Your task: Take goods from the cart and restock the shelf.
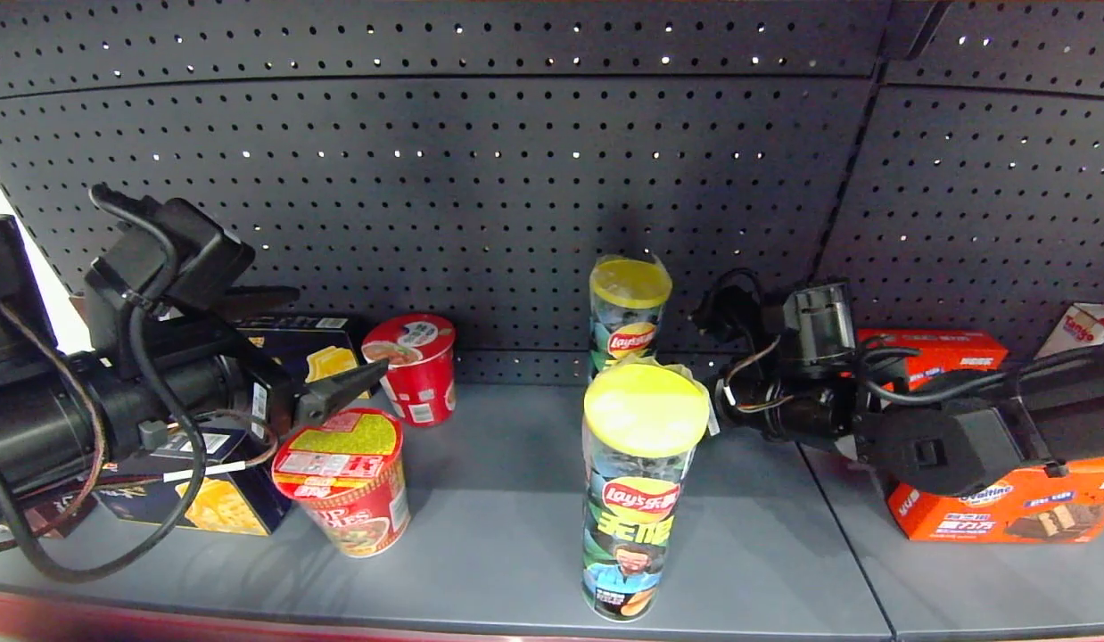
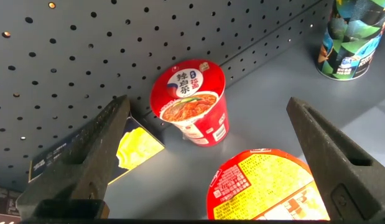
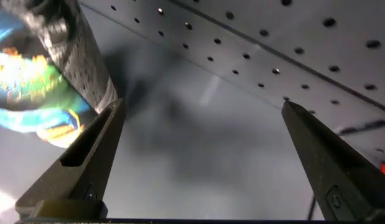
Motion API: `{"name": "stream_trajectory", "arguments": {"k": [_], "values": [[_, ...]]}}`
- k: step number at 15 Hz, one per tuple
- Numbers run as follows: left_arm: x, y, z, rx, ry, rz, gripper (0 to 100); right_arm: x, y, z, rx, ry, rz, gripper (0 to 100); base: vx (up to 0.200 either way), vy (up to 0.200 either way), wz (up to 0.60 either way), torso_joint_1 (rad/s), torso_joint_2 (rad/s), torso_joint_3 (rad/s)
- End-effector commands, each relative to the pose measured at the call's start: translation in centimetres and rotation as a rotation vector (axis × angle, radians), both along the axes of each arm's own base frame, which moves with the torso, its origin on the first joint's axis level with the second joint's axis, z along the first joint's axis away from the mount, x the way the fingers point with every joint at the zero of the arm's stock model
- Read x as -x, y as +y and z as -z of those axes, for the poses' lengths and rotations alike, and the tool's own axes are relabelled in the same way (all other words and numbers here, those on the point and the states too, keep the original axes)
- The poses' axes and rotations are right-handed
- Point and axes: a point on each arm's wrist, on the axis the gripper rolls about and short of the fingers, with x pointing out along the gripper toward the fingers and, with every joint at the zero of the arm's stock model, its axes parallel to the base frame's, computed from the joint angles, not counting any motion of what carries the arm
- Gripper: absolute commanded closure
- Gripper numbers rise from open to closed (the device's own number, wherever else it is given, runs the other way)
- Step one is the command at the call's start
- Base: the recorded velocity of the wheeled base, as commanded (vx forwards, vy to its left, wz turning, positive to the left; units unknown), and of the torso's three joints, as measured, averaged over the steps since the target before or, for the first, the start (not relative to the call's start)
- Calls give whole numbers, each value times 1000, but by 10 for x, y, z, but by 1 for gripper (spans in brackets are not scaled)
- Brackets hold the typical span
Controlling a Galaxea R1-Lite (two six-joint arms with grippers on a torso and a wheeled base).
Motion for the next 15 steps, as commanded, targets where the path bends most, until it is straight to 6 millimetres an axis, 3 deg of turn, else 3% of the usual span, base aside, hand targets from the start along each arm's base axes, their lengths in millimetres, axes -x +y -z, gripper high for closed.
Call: {"name": "stream_trajectory", "arguments": {"k": [1,15], "values": [[0,0,0,0,1,0,0,-5,7,5,4,6,-9,0,0,0,0,0,0,0],[0,0,2,-1,7,0,0,-1,14,4,-4,4,-26,0,0,0,0,0,0,0]]}}
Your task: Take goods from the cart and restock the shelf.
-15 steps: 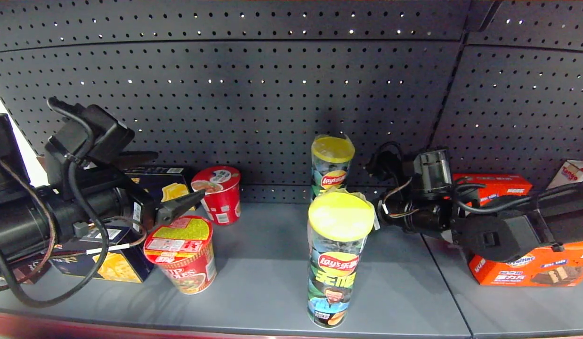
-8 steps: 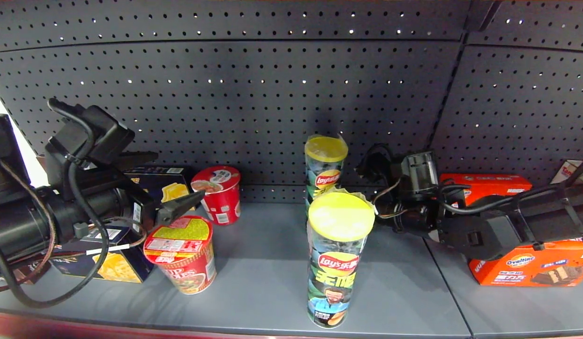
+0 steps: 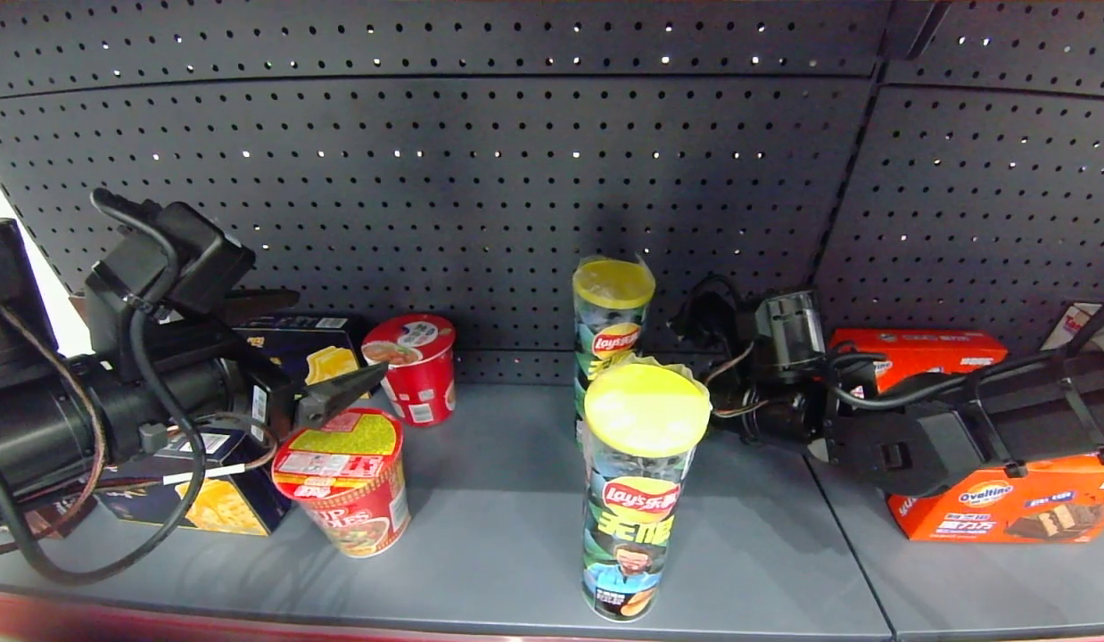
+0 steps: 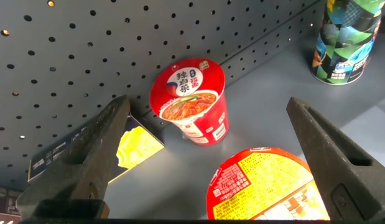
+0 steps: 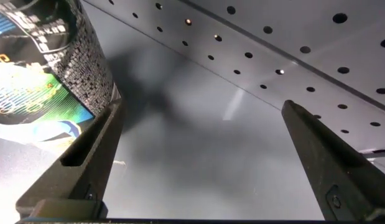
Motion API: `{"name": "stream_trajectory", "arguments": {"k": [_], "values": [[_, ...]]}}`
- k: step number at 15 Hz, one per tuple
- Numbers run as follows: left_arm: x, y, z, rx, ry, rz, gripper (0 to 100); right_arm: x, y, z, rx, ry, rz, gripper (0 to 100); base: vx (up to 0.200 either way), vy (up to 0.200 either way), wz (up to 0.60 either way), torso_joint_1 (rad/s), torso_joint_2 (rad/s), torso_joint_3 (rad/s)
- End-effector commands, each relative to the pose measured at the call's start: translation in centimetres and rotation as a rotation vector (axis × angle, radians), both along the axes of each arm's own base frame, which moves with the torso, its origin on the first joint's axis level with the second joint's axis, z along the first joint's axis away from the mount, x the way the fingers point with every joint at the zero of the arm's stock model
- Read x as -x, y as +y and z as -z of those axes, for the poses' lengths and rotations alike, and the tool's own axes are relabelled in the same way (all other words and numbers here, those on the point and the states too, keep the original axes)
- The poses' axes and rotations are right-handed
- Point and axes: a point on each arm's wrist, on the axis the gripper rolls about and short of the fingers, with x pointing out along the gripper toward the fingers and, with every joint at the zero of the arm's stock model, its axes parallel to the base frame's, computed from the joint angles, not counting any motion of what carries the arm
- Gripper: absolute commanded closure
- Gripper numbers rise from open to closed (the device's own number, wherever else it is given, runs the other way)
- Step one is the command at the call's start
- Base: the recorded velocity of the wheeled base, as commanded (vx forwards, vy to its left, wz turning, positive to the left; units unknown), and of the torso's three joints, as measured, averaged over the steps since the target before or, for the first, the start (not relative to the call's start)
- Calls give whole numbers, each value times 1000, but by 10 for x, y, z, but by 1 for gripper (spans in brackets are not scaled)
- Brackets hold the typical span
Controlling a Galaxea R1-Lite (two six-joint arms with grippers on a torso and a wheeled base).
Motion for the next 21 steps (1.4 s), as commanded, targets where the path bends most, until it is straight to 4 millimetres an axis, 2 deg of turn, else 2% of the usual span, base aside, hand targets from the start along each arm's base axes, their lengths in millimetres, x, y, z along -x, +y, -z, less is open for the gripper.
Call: {"name": "stream_trajectory", "arguments": {"k": [1,7,13,18,21], "values": [[0,0,0,0,0,0,0,3,-2,-4,-5,-6,3,0,0,0,0,0,0,0],[1,3,0,0,-1,-10,0,24,-17,-19,-16,-26,4,0,0,0,0,0,0,0],[8,5,-3,3,-18,-14,0,59,-42,-52,-59,-96,11,0,0,0,0,0,0,0],[42,19,-12,24,-85,-56,0,96,-65,-89,-119,-192,14,0,0,0,0,0,0,0],[73,29,-22,82,-154,-99,0,127,-86,-116,-166,-290,64,0,0,0,0,0,0,0]]}}
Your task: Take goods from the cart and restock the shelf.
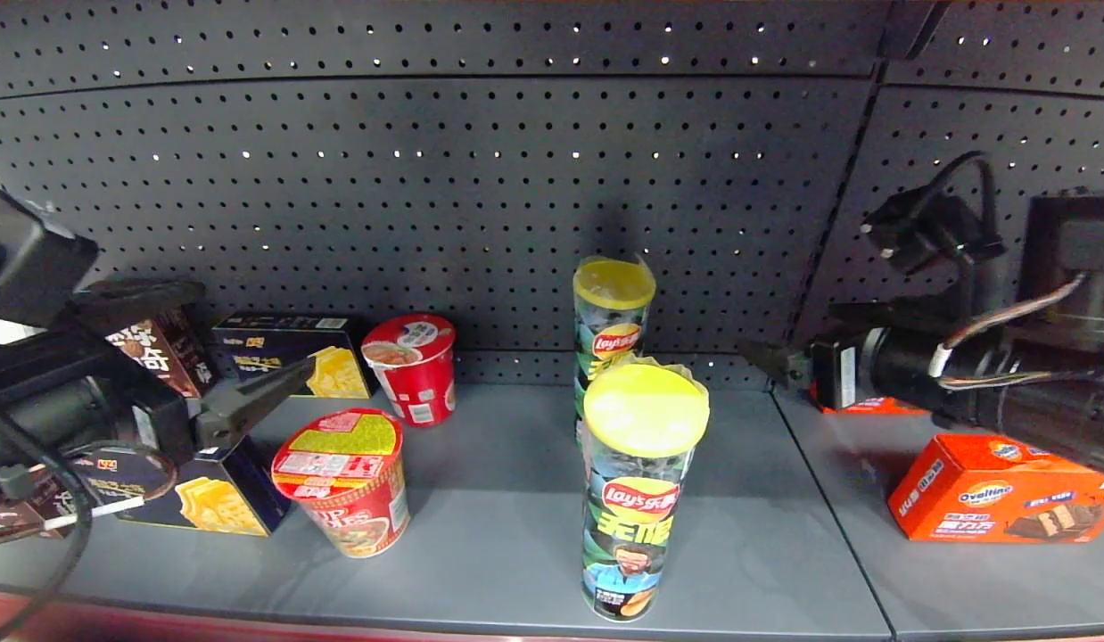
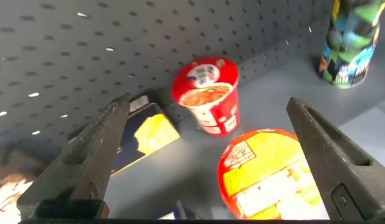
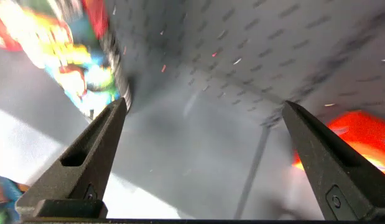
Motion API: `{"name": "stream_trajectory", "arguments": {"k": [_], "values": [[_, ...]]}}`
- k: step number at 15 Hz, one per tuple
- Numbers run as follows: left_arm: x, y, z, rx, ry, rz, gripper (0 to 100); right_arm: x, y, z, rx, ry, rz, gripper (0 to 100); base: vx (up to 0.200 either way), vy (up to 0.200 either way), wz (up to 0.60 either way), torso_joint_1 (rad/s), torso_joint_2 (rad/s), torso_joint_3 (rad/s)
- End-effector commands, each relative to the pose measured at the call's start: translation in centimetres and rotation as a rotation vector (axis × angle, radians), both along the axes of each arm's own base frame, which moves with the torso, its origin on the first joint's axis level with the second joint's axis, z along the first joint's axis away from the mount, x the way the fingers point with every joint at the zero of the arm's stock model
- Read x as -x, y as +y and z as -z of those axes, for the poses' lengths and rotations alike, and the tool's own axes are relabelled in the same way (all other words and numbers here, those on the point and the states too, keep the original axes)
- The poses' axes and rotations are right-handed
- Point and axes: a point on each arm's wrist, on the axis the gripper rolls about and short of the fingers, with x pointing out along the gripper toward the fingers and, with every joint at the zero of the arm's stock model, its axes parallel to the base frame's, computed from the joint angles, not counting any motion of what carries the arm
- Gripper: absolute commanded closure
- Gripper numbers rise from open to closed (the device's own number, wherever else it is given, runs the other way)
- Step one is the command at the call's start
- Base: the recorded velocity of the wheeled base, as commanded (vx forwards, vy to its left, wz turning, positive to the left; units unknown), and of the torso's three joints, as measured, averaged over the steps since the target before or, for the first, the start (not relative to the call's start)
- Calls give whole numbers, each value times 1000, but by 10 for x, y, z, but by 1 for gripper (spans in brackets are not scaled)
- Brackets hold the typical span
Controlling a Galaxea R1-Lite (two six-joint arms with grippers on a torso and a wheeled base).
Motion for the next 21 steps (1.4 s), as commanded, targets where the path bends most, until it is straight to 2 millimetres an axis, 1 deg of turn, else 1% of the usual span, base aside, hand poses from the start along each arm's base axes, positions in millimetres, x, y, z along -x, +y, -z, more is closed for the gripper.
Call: {"name": "stream_trajectory", "arguments": {"k": [1,2,3,4,7,8,9,11,13,14,16,17,18,20,21], "values": [[35,11,-5,35,-75,-51,0,37,-23,-28,-64,-111,49,0,0,0,0,0,0,0],[50,16,-3,36,-103,-81,0,52,-36,-28,-75,-131,68,0,0,0,0,0,0,0],[62,20,-1,40,-126,-104,0,65,-47,-24,-78,-139,88,0,0,0,0,0,0,0],[77,22,5,60,-142,-124,0,77,-64,-16,-77,-146,142,0,0,0,0,0,0,0],[117,26,24,123,-201,-193,0,116,-100,-1,-93,-200,273,0,0,0,0,0,0,0],[129,27,33,133,-219,-218,0,132,-109,6,-97,-223,304,0,0,0,0,0,0,0],[138,26,40,133,-222,-226,0,143,-114,13,-97,-232,319,0,0,0,0,0,0,0],[174,23,68,140,-196,-229,0,170,-126,48,-86,-233,446,0,0,0,0,0,0,0],[203,21,92,147,-143,-234,0,191,-135,77,-79,-240,527,0,0,0,0,0,0,0],[210,21,98,143,-131,-246,0,201,-138,89,-70,-240,586,0,0,0,0,0,0,0],[210,22,93,150,-154,-282,0,215,-140,107,-58,-241,709,0,0,0,0,0,0,0],[208,22,97,149,-141,-286,0,220,-140,114,-51,-239,754,0,0,0,0,0,0,0],[205,22,104,148,-122,-291,0,225,-140,122,-52,-248,771,0,0,0,0,0,0,0],[198,23,118,144,-101,-289,0,231,-140,133,-62,-260,742,0,0,0,0,0,0,0],[193,23,129,139,-104,-289,0,236,-140,139,-76,-285,708,0,0,0,0,0,0,0]]}}
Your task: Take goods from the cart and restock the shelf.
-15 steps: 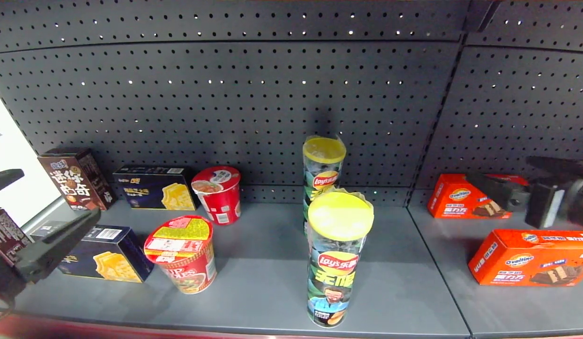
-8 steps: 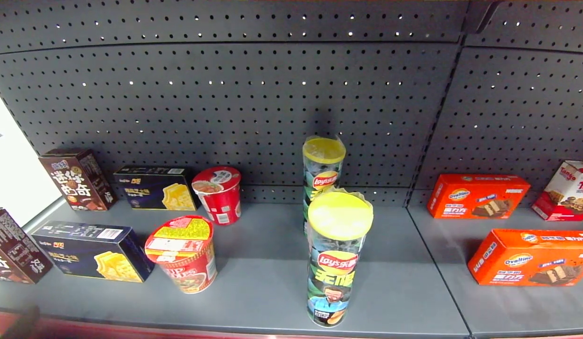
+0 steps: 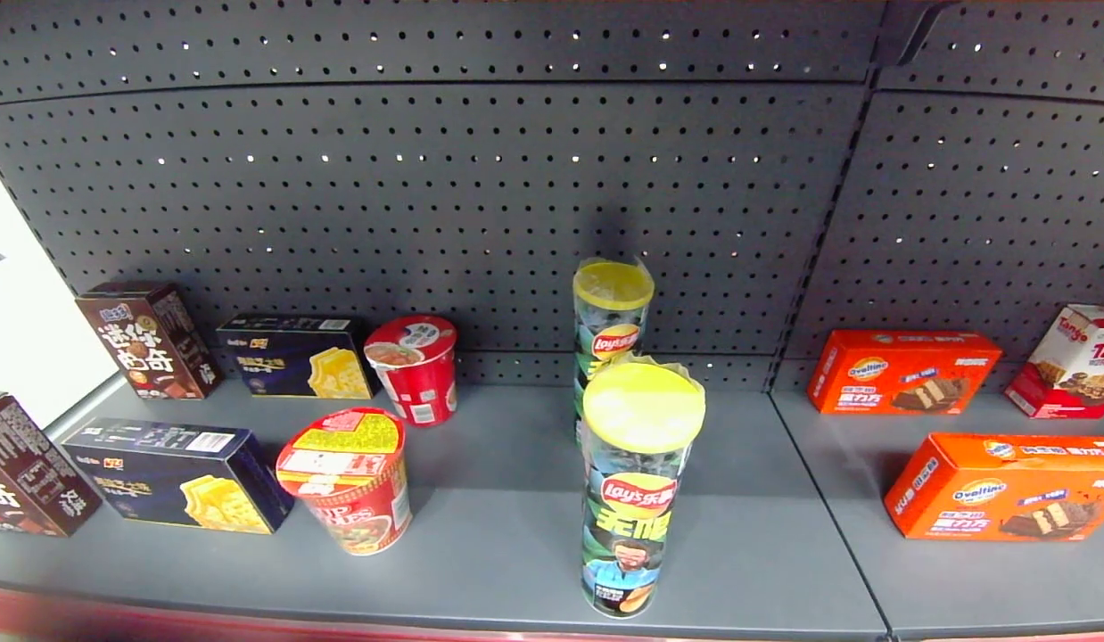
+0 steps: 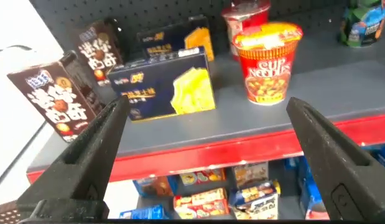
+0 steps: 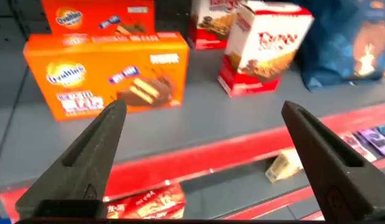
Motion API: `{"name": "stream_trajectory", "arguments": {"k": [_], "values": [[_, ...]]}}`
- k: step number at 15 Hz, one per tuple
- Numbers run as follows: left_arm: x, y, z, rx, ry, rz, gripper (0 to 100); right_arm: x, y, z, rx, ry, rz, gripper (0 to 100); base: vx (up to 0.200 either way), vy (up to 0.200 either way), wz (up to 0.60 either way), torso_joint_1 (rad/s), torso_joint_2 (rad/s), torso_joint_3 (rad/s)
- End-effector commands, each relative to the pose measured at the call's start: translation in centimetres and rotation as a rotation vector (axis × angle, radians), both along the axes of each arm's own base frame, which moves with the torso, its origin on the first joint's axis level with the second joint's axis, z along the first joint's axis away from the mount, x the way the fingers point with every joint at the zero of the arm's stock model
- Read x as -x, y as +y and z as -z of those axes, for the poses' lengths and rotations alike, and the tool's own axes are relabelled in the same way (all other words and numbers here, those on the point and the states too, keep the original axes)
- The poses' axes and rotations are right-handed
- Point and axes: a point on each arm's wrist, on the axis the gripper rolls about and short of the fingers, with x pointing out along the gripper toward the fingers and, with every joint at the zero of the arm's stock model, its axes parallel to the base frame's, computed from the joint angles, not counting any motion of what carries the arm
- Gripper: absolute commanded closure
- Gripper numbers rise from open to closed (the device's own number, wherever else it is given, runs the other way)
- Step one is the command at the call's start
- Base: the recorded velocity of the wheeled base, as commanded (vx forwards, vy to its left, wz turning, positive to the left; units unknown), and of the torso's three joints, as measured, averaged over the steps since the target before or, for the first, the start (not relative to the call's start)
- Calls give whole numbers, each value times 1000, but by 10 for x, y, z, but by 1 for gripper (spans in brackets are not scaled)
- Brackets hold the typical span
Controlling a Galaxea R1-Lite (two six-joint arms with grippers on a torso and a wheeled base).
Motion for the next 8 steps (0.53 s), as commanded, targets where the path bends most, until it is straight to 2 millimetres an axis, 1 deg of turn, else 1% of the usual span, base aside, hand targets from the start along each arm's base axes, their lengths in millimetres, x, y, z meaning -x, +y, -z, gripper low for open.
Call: {"name": "stream_trajectory", "arguments": {"k": [1,2,4,5,7,8], "values": [[-8,1,25,-4,22,-4,0,12,-1,16,-1,-78,-61,0,0,0,0,0,0,0],[-11,1,32,-5,20,-7,0,12,-1,21,-3,-83,-72,0,0,0,0,0,0,0],[-11,1,31,-4,13,-30,0,12,0,21,-7,-96,-68,0,0,0,0,0,0,0],[-11,1,35,-2,52,-28,0,10,0,27,-11,-78,-70,0,0,0,0,0,0,0],[-11,1,38,0,72,-28,0,10,0,29,-23,-70,-72,0,0,0,0,0,0,0],[-11,1,38,4,79,-13,0,10,2,30,-23,-63,-173,0,0,0,0,0,0,0]]}}
